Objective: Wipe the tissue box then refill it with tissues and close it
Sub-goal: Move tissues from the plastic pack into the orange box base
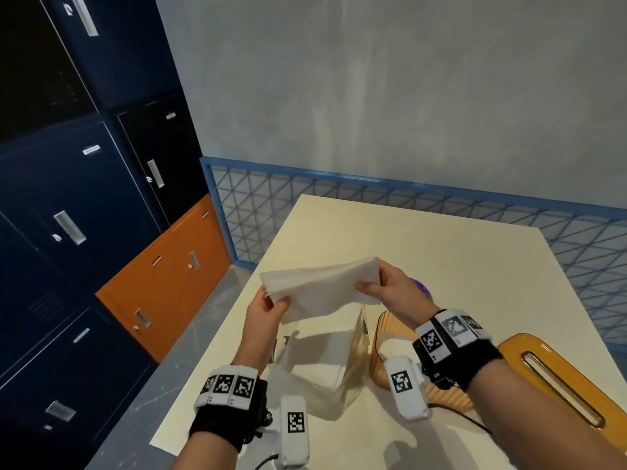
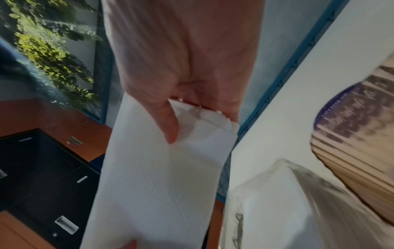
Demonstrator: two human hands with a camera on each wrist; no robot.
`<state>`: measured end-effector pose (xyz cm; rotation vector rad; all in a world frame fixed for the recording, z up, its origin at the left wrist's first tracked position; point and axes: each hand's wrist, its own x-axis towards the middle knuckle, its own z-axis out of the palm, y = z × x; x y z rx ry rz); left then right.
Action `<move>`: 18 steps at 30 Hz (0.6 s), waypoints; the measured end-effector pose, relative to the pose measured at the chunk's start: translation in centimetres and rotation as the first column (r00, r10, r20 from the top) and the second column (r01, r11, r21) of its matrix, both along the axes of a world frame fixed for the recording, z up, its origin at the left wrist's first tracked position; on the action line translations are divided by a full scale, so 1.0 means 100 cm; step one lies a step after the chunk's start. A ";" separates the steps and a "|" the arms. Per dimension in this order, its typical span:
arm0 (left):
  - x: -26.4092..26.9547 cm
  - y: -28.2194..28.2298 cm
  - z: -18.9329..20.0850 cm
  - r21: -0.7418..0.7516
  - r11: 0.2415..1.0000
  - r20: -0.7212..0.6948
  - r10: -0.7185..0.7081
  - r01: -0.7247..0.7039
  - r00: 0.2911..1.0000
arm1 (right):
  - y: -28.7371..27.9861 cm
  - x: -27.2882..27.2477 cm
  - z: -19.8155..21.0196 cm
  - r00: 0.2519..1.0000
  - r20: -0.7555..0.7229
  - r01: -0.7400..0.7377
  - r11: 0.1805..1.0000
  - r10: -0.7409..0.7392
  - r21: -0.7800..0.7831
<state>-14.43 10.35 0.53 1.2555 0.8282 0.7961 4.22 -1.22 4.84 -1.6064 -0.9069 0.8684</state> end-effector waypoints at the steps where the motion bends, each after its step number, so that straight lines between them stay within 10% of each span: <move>1: 0.000 -0.003 -0.004 0.072 0.997 -0.050 0.031 -0.027 0.998 | 0.001 -0.002 -0.008 1.000 0.005 0.026 1.000 -0.026 -0.013; 8: 0.002 -0.021 -0.037 0.161 0.987 -0.361 0.049 0.011 0.931 | 0.000 -0.024 -0.061 0.973 0.115 0.214 0.965 -0.198 -0.152; 18: 0.002 -0.019 -0.034 0.292 0.956 -0.282 0.113 -0.027 0.953 | -0.005 -0.009 -0.061 0.971 0.193 0.175 0.969 -0.141 -0.175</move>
